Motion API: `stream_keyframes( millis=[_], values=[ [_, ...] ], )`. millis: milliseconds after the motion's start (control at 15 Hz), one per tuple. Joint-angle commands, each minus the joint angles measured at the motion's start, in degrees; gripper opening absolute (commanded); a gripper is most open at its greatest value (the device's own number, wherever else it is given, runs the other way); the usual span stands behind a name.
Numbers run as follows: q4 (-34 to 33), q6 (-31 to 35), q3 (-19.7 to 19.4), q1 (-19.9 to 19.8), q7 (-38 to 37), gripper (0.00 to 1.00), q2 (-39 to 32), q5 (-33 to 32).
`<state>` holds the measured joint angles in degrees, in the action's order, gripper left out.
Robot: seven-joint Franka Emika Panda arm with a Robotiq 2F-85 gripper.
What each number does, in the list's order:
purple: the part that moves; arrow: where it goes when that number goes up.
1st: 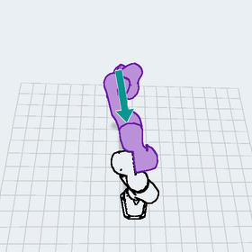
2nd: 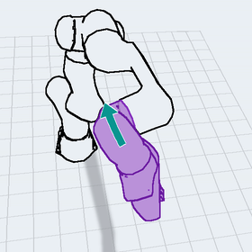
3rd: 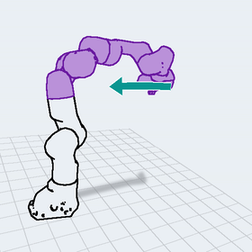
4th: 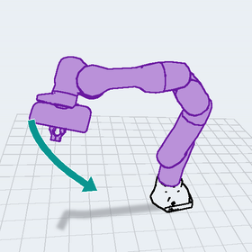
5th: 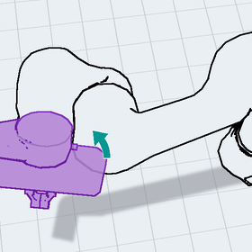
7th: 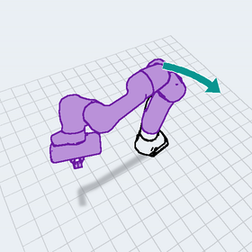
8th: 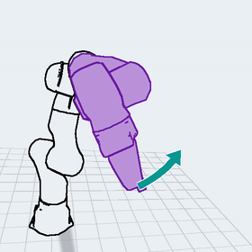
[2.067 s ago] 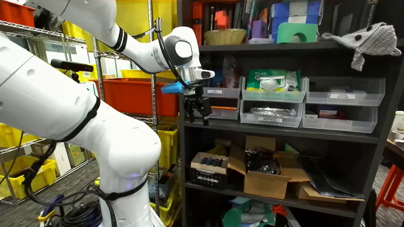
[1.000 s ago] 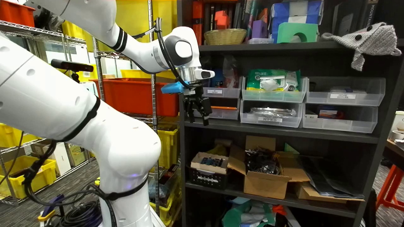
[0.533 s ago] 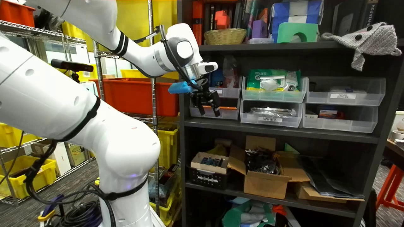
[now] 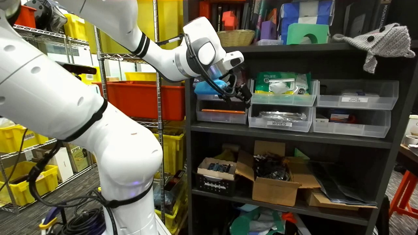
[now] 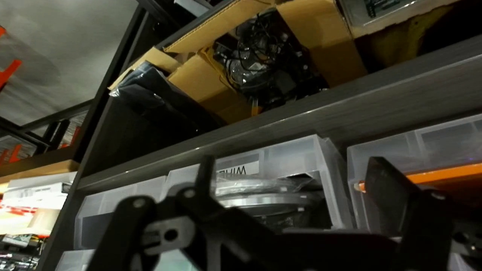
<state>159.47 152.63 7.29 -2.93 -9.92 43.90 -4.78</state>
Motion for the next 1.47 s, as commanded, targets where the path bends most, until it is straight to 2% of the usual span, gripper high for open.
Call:
stream_keyframes(
  millis=[0,267,400,467,667,867,1067,1200,1400],
  values=[
    [-0.12,4.49,-6.4,1.32,11.26,1.0,-2.18,-1.59],
    [-0.12,11.23,-12.3,2.51,23.68,1.0,-4.49,-3.46],
    [-0.05,16.67,-14.33,3.49,24.46,1.0,-6.35,-1.91],
    [-0.05,12.2,-12.39,2.2,22.61,1.0,-4.26,-2.14],
    [-0.05,15.25,-13.68,2.85,23.07,1.0,-5.89,-2.01],
    [-0.08,15.79,-12.98,2.58,23.17,1.0,-6.13,-2.61],
    [-0.08,16.74,-13.94,4.91,26.83,1.0,-5.59,-3.7],
    [-0.16,17.45,-16.17,7.44,30.92,1.0,-5.12,-4.32],
    [-0.52,20.31,-18.5,8.86,34.99,1.0,-4.42,-5.48]
  ],
)
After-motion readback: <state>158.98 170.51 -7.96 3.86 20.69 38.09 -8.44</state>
